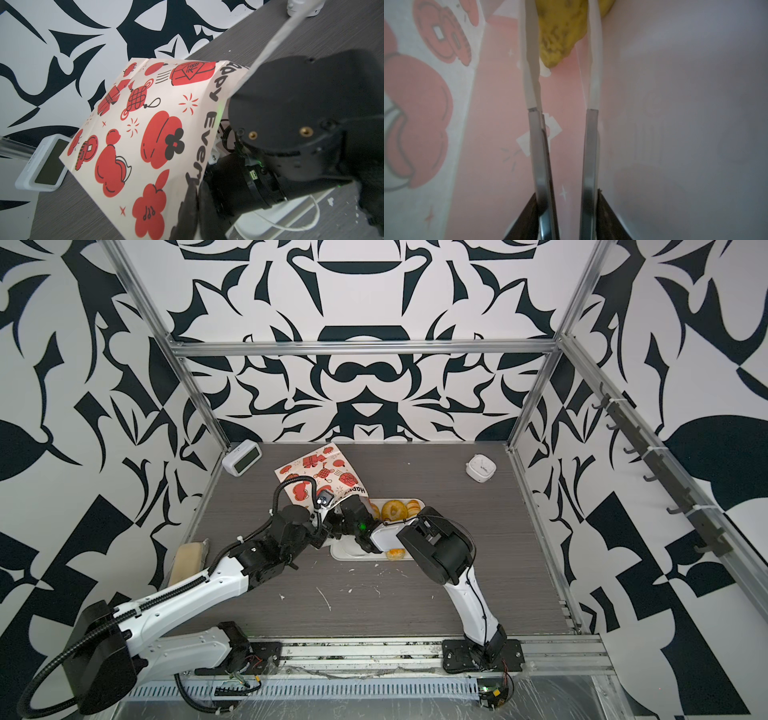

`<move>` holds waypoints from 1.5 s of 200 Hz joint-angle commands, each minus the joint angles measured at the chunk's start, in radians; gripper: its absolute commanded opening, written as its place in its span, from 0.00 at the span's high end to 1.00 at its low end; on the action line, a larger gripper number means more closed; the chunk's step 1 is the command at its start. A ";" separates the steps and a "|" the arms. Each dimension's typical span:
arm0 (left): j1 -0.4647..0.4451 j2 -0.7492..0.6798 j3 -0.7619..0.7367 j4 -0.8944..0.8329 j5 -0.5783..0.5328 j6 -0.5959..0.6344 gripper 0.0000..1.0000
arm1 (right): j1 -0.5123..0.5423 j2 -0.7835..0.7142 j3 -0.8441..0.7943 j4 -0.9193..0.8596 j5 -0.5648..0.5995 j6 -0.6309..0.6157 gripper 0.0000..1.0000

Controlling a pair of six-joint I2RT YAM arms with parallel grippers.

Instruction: Take the fake bread out of the paper bag

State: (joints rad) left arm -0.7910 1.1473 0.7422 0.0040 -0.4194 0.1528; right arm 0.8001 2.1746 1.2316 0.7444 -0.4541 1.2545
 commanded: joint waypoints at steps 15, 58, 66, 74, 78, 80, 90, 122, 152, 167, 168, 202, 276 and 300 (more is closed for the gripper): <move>-0.010 -0.052 0.002 0.012 0.031 -0.025 1.00 | -0.031 -0.019 0.047 0.044 -0.009 -0.001 0.59; -0.011 -0.075 -0.007 -0.007 0.013 -0.018 1.00 | -0.050 -0.028 0.023 0.048 -0.028 -0.007 0.65; -0.011 -0.079 -0.007 -0.012 0.008 -0.016 1.00 | -0.051 -0.032 0.017 0.048 -0.028 -0.007 0.66; -0.011 -0.083 -0.008 -0.017 0.006 -0.015 1.00 | -0.052 -0.036 0.013 0.048 -0.031 -0.010 0.68; -0.011 -0.085 -0.008 -0.020 0.005 -0.015 1.00 | -0.052 -0.038 0.010 0.049 -0.032 -0.011 0.69; -0.011 -0.086 -0.008 -0.021 0.004 -0.014 1.00 | -0.052 -0.039 0.008 0.048 -0.032 -0.012 0.69; -0.010 -0.089 -0.009 -0.026 -0.001 -0.011 1.00 | -0.053 -0.045 0.001 0.049 -0.034 -0.016 0.72; -0.011 -0.095 -0.010 -0.038 -0.014 -0.006 1.00 | -0.054 -0.065 -0.030 0.052 -0.034 -0.024 0.80; -0.011 -0.095 -0.013 -0.038 -0.025 -0.001 1.00 | -0.055 -0.083 -0.073 0.063 -0.037 -0.030 0.86; -0.009 -0.092 -0.011 -0.038 -0.031 0.004 1.00 | -0.057 -0.094 -0.098 0.070 -0.038 -0.030 0.89; -0.010 -0.092 -0.012 -0.038 -0.031 0.004 1.00 | -0.058 -0.094 -0.099 0.071 -0.038 -0.030 0.89; -0.008 -0.088 -0.012 -0.039 -0.036 0.009 1.00 | -0.061 -0.126 -0.146 0.084 -0.044 -0.032 0.94; -0.004 -0.074 -0.015 -0.046 -0.042 0.022 1.00 | -0.062 -0.187 -0.235 0.134 -0.066 0.002 1.00; -0.004 -0.065 -0.019 -0.045 -0.037 0.027 1.00 | -0.062 -0.209 -0.255 0.146 -0.070 0.007 1.00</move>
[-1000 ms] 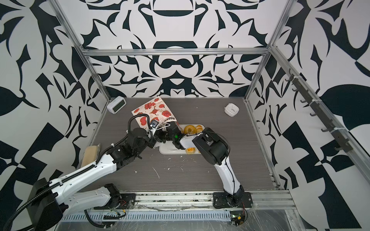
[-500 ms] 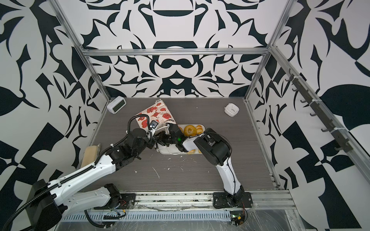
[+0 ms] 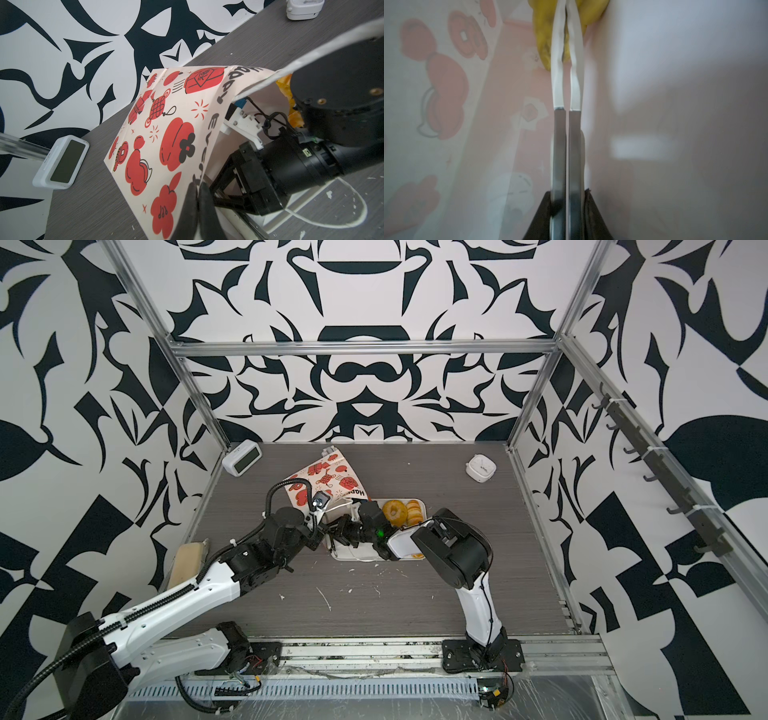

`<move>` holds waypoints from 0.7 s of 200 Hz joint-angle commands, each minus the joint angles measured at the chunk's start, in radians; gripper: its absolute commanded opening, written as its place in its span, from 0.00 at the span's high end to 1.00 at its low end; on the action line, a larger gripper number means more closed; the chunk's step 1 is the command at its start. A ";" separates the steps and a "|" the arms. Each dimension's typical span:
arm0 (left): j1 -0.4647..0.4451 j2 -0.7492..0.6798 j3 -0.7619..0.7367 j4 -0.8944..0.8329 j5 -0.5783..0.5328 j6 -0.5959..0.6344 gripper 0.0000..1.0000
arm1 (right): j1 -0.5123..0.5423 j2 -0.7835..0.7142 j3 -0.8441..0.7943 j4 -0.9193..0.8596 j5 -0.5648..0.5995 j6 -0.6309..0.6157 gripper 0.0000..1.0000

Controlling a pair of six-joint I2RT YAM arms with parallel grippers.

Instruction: Take the fake bread out of the paper bag

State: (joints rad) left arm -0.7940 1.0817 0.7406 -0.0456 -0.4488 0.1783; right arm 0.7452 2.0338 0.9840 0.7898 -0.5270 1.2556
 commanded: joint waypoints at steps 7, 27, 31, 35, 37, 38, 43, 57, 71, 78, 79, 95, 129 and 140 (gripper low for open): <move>-0.001 0.002 -0.016 0.001 -0.008 0.003 1.00 | -0.007 -0.073 -0.013 0.106 0.000 0.008 1.00; -0.001 0.006 -0.018 0.000 -0.006 0.007 1.00 | -0.007 -0.089 -0.027 0.117 -0.006 0.016 1.00; -0.001 0.007 -0.018 0.000 -0.005 0.008 1.00 | -0.008 -0.093 -0.029 0.119 -0.008 0.017 1.00; -0.001 0.008 -0.018 0.000 -0.003 0.010 1.00 | -0.009 -0.095 -0.032 0.123 -0.011 0.019 1.00; -0.001 0.008 -0.019 0.000 -0.004 0.010 1.00 | -0.008 -0.097 -0.033 0.123 -0.012 0.019 1.00; -0.001 0.009 -0.019 -0.001 -0.003 0.010 1.00 | -0.009 -0.098 -0.034 0.123 -0.013 0.019 1.00; -0.001 0.008 -0.018 -0.001 -0.004 0.010 1.00 | -0.009 -0.102 -0.038 0.123 -0.014 0.021 1.00; -0.001 0.010 -0.022 -0.002 -0.005 0.013 1.00 | -0.009 -0.114 -0.049 0.125 -0.018 0.023 1.00; -0.001 0.010 -0.025 -0.003 -0.009 0.016 1.00 | -0.010 -0.127 -0.065 0.132 -0.021 0.030 1.00; -0.002 0.011 -0.027 -0.002 -0.010 0.016 1.00 | -0.012 -0.134 -0.073 0.136 -0.023 0.032 1.00; -0.002 0.011 -0.027 -0.003 -0.010 0.016 1.00 | -0.013 -0.135 -0.075 0.137 -0.024 0.033 1.00; 0.000 0.008 -0.031 -0.003 -0.016 0.018 1.00 | -0.015 -0.154 -0.101 0.147 -0.034 0.042 1.00; 0.000 0.001 -0.036 0.001 -0.018 0.024 1.00 | -0.018 -0.195 -0.143 0.130 -0.052 0.031 1.00; -0.001 0.000 -0.038 0.006 -0.019 0.026 1.00 | -0.018 -0.208 -0.143 0.095 -0.052 0.007 1.00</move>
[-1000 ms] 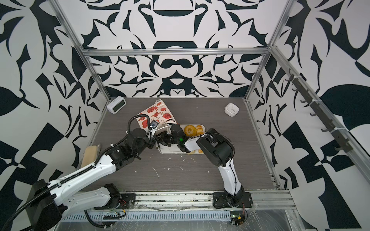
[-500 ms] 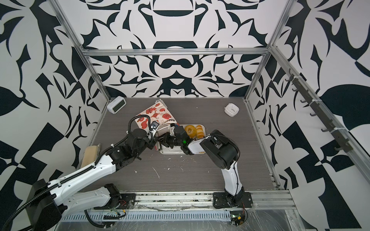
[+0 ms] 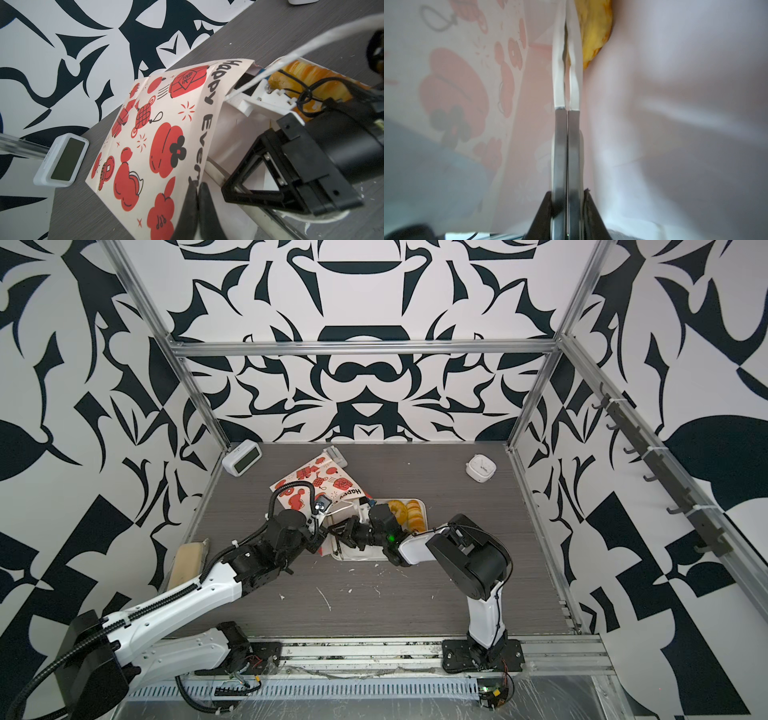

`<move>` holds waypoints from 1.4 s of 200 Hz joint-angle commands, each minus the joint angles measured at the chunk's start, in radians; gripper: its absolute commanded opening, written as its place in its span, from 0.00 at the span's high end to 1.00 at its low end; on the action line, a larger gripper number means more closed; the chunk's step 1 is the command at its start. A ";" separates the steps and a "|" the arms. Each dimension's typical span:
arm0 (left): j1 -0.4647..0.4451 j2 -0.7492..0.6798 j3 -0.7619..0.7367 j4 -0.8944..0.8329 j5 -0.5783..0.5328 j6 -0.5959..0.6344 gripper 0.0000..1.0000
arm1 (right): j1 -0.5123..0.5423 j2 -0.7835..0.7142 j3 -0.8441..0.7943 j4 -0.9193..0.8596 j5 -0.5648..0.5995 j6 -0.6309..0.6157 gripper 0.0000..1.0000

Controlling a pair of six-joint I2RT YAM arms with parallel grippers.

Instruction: Take the fake bread out of the paper bag

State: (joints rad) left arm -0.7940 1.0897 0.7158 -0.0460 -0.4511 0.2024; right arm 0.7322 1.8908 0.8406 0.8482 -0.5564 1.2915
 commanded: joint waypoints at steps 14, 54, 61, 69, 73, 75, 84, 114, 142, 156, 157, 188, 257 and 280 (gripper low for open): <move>-0.001 -0.009 -0.015 0.011 -0.012 0.006 1.00 | -0.005 -0.073 0.015 -0.013 -0.031 -0.063 1.00; 0.000 -0.001 -0.017 0.020 0.006 0.009 1.00 | -0.009 -0.047 0.084 -0.119 -0.076 -0.134 0.93; -0.001 0.001 -0.018 0.020 0.010 0.010 1.00 | -0.009 -0.041 0.094 -0.136 -0.079 -0.144 0.89; 0.000 0.001 -0.017 0.020 0.016 0.011 1.00 | -0.012 -0.034 0.105 -0.155 -0.079 -0.155 0.85; -0.001 0.001 -0.019 0.020 0.019 0.010 1.00 | -0.013 -0.030 0.111 -0.162 -0.079 -0.159 0.83; -0.001 0.001 -0.019 0.021 0.021 0.009 1.00 | -0.014 -0.027 0.113 -0.163 -0.080 -0.160 0.82; -0.001 -0.001 -0.022 0.021 0.030 0.009 1.00 | -0.018 -0.015 0.124 -0.168 -0.086 -0.161 0.79; -0.001 -0.014 -0.032 0.021 0.053 0.009 1.00 | -0.029 0.018 0.162 -0.187 -0.108 -0.168 0.73; -0.001 -0.024 -0.040 0.020 0.064 0.011 1.00 | -0.031 0.039 0.179 -0.200 -0.123 -0.169 0.66; -0.001 -0.029 -0.041 0.018 0.065 0.012 1.00 | -0.031 0.040 0.179 -0.204 -0.125 -0.169 0.65; -0.001 -0.028 -0.041 0.018 0.065 0.012 1.00 | -0.031 0.040 0.179 -0.204 -0.125 -0.168 0.65; -0.001 -0.021 -0.042 0.029 0.040 0.014 1.00 | -0.030 0.021 0.169 -0.221 -0.120 -0.182 0.64; -0.001 0.060 -0.003 0.073 0.078 0.017 1.00 | -0.024 0.039 0.210 -0.197 -0.091 -0.187 0.62; -0.001 0.067 0.007 0.077 0.079 0.017 1.00 | -0.023 0.055 0.237 -0.191 -0.088 -0.184 0.61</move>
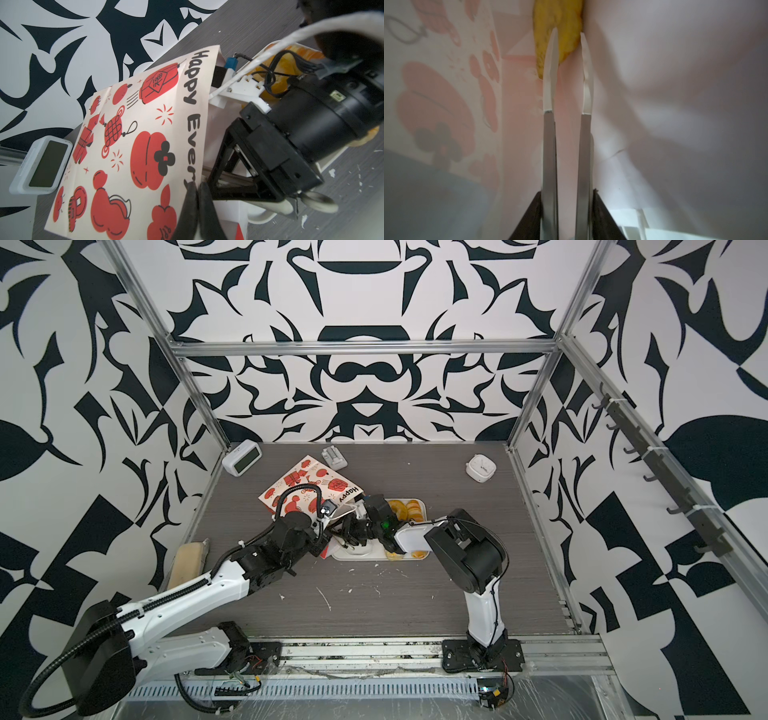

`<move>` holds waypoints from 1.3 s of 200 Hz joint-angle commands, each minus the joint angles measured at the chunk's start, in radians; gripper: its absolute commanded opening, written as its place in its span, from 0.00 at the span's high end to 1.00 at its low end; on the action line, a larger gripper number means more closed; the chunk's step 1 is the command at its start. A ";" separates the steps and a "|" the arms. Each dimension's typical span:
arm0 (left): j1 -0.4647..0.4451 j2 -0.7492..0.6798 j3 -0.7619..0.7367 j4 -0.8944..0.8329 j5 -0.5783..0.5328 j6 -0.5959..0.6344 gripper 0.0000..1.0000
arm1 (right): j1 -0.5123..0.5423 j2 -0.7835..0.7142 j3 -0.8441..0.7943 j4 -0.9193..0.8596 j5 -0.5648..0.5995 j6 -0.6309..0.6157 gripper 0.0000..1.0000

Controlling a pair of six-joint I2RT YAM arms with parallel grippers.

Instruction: Take the fake bread out of the paper bag

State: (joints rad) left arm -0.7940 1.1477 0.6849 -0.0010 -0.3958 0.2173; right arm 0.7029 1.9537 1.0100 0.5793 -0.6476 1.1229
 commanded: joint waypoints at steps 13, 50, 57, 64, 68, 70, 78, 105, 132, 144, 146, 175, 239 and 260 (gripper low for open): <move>-0.001 0.009 0.042 0.032 0.011 -0.005 1.00 | 0.009 0.001 0.077 0.083 0.006 -0.013 0.61; 0.000 0.000 0.050 0.041 -0.023 -0.024 1.00 | 0.017 -0.002 0.060 0.102 0.022 -0.005 0.61; -0.001 0.001 0.053 0.044 -0.029 -0.027 1.00 | 0.018 -0.004 0.054 0.113 0.023 -0.001 0.61; -0.001 0.006 0.058 0.044 -0.033 -0.031 1.00 | 0.019 -0.006 0.048 0.120 0.023 0.006 0.61; 0.000 0.007 0.062 0.044 -0.035 -0.034 1.00 | 0.020 -0.008 0.045 0.122 0.022 0.006 0.61; 0.000 0.009 0.065 0.043 -0.038 -0.036 1.00 | 0.021 -0.009 0.043 0.123 0.022 0.006 0.61; -0.001 0.017 0.074 0.037 -0.049 -0.042 1.00 | 0.024 -0.016 0.035 0.123 0.025 0.005 0.61; -0.001 0.026 0.084 0.039 -0.030 -0.047 1.00 | 0.036 -0.023 0.028 0.119 0.034 -0.002 0.61; -0.001 0.033 0.086 0.047 -0.025 -0.050 1.00 | 0.048 -0.008 0.052 0.111 0.040 0.001 0.61; -0.002 0.035 0.090 0.044 -0.023 -0.054 1.00 | 0.053 -0.004 0.058 0.113 0.043 0.002 0.61; -0.001 0.036 0.091 0.042 -0.023 -0.055 1.00 | 0.054 -0.003 0.059 0.113 0.043 0.002 0.61; -0.001 0.037 0.096 0.042 -0.004 -0.068 1.00 | 0.058 0.012 0.081 0.101 0.050 0.002 0.61; -0.001 0.022 0.090 0.050 0.010 -0.071 1.00 | 0.057 0.057 0.145 0.070 0.067 -0.009 0.60; -0.001 0.009 0.084 0.046 0.017 -0.072 1.00 | 0.051 0.083 0.167 0.074 0.074 -0.005 0.60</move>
State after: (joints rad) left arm -0.7929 1.1835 0.7479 0.0189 -0.4103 0.1635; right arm 0.7597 2.0373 1.1156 0.6064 -0.5983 1.1259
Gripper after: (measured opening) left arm 0.054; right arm 0.397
